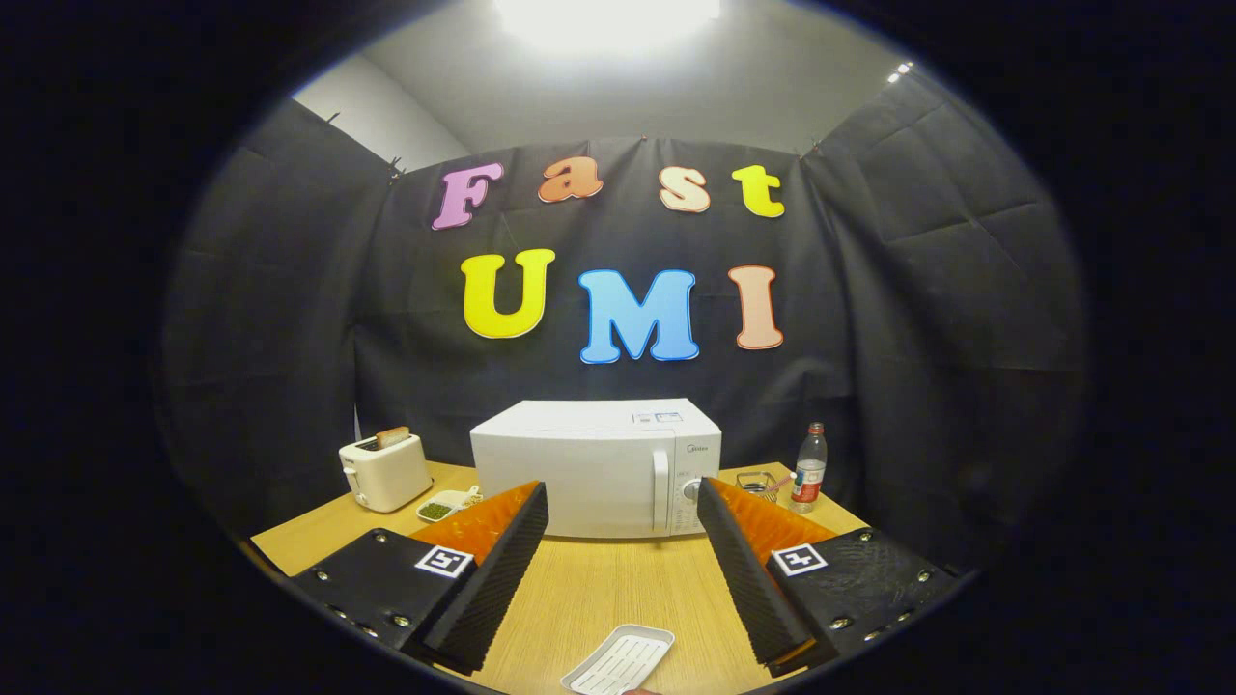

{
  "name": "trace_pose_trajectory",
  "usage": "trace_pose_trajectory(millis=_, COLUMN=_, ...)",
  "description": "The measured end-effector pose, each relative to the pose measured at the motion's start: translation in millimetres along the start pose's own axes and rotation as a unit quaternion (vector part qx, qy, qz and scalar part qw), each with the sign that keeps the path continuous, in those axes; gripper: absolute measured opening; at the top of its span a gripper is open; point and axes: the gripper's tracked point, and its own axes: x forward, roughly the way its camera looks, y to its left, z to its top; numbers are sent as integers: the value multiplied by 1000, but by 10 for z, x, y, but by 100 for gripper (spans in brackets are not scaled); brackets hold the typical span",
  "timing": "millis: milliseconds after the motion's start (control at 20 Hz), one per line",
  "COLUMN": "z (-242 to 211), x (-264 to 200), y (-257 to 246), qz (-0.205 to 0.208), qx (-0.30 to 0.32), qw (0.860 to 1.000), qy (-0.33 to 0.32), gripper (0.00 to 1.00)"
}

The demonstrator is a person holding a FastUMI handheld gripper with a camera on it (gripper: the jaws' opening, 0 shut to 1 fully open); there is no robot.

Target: Open the microwave, put the food inside, and close the microwave door.

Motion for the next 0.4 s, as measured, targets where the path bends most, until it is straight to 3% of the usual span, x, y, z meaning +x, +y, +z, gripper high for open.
trace_pose_trajectory(millis=400, z=-46, x=60, y=17, qz=0, qx=2, qw=1000, qy=5, gripper=97)
